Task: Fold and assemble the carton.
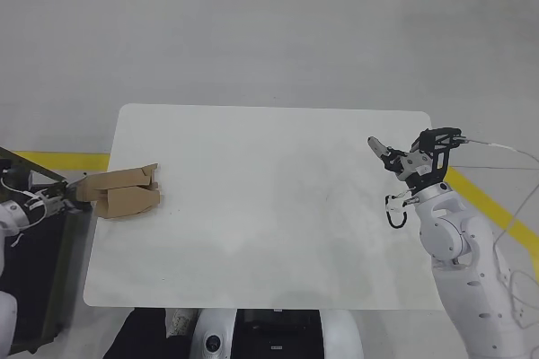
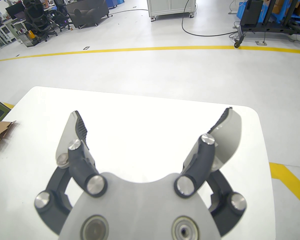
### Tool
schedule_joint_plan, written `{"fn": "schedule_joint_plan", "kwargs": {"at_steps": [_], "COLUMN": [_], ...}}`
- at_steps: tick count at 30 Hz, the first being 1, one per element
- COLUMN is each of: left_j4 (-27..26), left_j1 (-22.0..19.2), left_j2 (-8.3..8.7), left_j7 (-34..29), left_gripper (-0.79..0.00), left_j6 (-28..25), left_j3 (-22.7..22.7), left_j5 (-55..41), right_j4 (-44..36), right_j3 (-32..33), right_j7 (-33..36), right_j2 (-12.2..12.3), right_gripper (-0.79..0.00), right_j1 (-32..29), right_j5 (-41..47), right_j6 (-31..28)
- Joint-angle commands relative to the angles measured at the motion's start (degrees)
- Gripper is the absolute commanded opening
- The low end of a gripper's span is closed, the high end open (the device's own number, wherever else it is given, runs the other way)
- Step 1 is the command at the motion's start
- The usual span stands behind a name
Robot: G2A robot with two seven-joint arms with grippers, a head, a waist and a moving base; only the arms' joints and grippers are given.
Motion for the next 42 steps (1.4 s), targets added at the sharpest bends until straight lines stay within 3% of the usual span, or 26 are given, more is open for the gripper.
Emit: {"fn": "schedule_joint_plan", "kwargs": {"at_steps": [1, 6, 8, 11, 15, 18, 34, 42], "left_j4": [0.4, 1.5, 2.0, 2.4, 2.8, 3.1, 1.5, -7.0], "left_j1": [-0.3, -1.1, -1.3, -1.6, -1.7, -1.9, -3.7, -5.2], "left_j2": [-0.49, -1.76, -2.10, -2.63, -2.95, -2.92, -1.07, -0.90], "left_j7": [0.3, 0.8, 1.9, 1.9, 1.4, 1.2, -6.3, -9.3], "left_gripper": [0.000, -0.022, -0.154, -0.416, -0.591, -0.785, -0.785, -0.785], "left_j6": [0.3, 1.7, 2.2, 3.7, 4.0, 4.1, 0.4, 2.5], "left_j3": [0.4, 1.0, 1.2, 1.0, 0.5, -0.1, -5.7, -6.6], "left_j5": [0.3, 0.1, 0.3, -0.7, -1.8, -2.8, -11.9, -14.9], "right_j4": [0.0, 0.0, 0.0, 0.0, 0.0, 0.0, 0.0, 0.0], "right_j3": [0.0, 0.0, 0.0, 0.0, 0.0, 0.0, 0.0, 0.0], "right_j7": [0.0, 0.0, 0.0, 0.0, 0.0, 0.0, 0.0, 0.0], "right_j2": [0.0, 0.0, 0.0, 0.0, 0.0, 0.0, 0.0, 0.0], "right_gripper": [0.000, 0.000, 0.000, 0.000, 0.000, 0.000, 0.000, 0.000], "right_j1": [0.0, 0.0, 0.0, 0.0, 0.0, 0.0, 0.0, 0.0], "right_j5": [0.0, 0.0, 0.0, 0.0, 0.0, 0.0, 0.0, 0.0], "right_j6": [0.0, 0.0, 0.0, 0.0, 0.0, 0.0, 0.0, 0.0]}}
